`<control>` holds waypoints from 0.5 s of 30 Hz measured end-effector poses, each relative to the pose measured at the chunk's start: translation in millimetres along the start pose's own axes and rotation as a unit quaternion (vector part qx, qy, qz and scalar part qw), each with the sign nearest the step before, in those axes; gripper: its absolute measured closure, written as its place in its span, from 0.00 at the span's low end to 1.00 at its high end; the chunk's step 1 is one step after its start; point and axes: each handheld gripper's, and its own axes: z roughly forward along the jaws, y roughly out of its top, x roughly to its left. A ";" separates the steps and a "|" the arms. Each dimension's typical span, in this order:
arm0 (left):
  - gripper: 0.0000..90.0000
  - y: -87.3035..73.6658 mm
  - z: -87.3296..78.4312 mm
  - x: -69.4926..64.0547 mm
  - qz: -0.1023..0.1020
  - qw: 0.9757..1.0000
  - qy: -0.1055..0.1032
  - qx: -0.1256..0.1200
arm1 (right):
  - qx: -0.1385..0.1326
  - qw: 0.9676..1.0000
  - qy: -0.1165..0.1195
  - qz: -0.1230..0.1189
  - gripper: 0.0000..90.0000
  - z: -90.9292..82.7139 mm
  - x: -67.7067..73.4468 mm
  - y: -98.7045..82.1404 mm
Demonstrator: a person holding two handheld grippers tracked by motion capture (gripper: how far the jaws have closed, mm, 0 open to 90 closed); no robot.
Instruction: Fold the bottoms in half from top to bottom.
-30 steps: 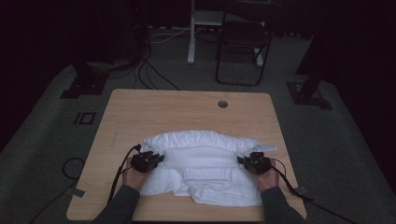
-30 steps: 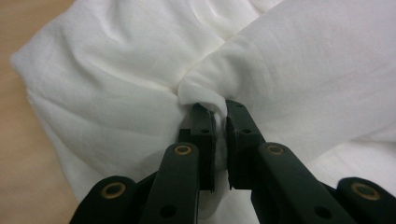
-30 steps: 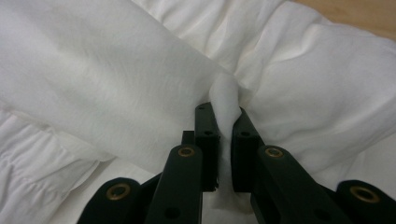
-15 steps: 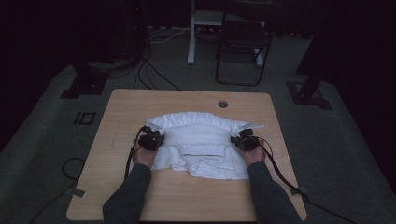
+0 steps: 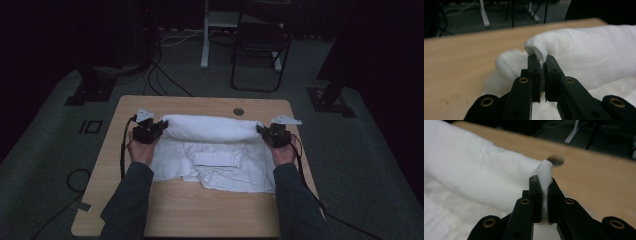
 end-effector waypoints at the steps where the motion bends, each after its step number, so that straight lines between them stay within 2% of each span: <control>1: 0.95 3.3 -5.1 0.6 -0.005 1.000 -0.008 -0.011 | -0.017 1.000 0.000 0.005 0.96 -5.3 -0.8 5.7; 3: 0.95 5.8 -14.7 0.0 -0.011 0.999 -0.020 -0.028 | -0.053 0.999 0.004 0.009 0.96 -18.4 -0.7 14.3; 6: 0.95 2.4 -28.0 -3.2 -0.006 0.999 -0.035 -0.039 | -0.067 0.998 0.010 -0.004 0.96 -32.7 4.3 16.4; 8: 0.95 -7.6 -32.1 -5.4 -0.004 0.999 -0.043 -0.030 | -0.059 0.998 0.018 -0.017 0.95 -39.7 8.4 8.2; 12: 0.93 -35.3 -27.8 -7.0 0.001 0.999 -0.046 0.003 | -0.031 0.999 0.036 -0.019 0.95 -44.8 15.0 -27.9; 15: 0.86 -55.4 -20.4 -3.2 -0.017 0.998 -0.055 0.028 | 0.001 0.999 0.046 -0.011 0.93 -40.5 17.8 -54.0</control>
